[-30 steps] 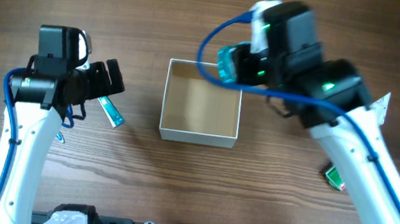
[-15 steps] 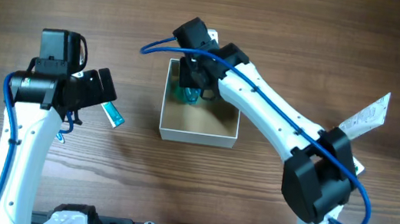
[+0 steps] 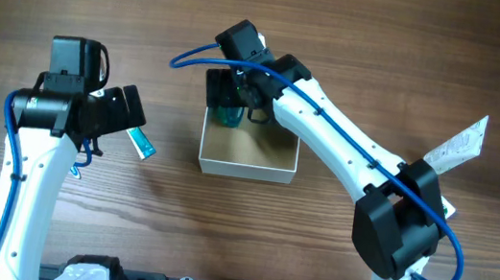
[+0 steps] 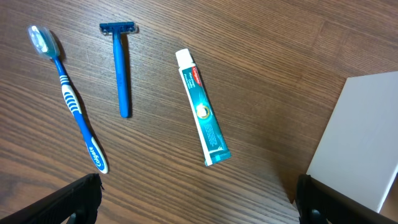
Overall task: Pack container
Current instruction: 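Carry the mouthwash bottle into the box and release it, then grasp the white Pantene tube with the right gripper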
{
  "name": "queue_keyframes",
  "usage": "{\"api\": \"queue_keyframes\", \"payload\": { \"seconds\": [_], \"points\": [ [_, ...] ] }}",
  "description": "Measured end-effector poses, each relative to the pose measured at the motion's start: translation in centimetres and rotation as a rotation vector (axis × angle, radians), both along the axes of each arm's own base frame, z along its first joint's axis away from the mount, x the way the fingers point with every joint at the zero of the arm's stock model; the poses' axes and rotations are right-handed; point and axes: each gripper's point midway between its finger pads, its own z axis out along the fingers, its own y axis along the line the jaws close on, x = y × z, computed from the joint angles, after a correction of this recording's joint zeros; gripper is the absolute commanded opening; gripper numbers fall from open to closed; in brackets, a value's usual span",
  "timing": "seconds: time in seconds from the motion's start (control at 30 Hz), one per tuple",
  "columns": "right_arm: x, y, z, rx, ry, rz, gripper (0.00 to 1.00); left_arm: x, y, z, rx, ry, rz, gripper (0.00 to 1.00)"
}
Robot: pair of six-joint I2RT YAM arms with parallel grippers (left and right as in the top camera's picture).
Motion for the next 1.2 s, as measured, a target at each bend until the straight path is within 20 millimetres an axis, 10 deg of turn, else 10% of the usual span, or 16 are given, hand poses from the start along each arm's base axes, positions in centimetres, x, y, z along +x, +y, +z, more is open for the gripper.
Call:
{"api": "queue_keyframes", "payload": {
  "seconds": [0.17, 0.3, 0.47, 0.6, 0.83, 1.13, 1.2],
  "points": [
    [-0.5, -1.0, 6.4, 0.037, -0.111, 0.022, 1.0, 0.0, 0.0, 0.0, 0.0, 0.0, 0.0, 1.0],
    [-2.3, -7.4, 14.8, 0.015, -0.243, -0.096, 1.0, 0.0, 0.1, 0.0, 0.003, -0.001, 0.001, 1.0],
    [-5.0, -29.9, 20.0, -0.107, -0.231, -0.622, 1.0, 0.1, 0.1, 0.1, 0.004, -0.003, 0.002, 1.0],
    [-8.4, -41.3, 18.4, -0.159, -0.118, -0.878, 1.0, 0.1, 0.1, 0.1, 0.007, -0.005, 0.003, 1.0],
    [-9.1, -43.0, 4.6, -0.169, 0.206, -0.827, 0.86, 0.3, 0.1, 0.2, 0.007, -0.012, 0.003, 1.0],
    [-7.8, -42.9, 3.1, -0.136, 0.199, -0.813, 0.07, 0.3, 0.1, 0.2, 0.007, -0.012, 0.003, 1.0],
    [-7.7, -42.8, 3.1, -0.13, 0.196, -0.812, 0.04, 0.3, 0.1, 0.2, 0.007, -0.012, 0.003, 1.0]
  ]
}}
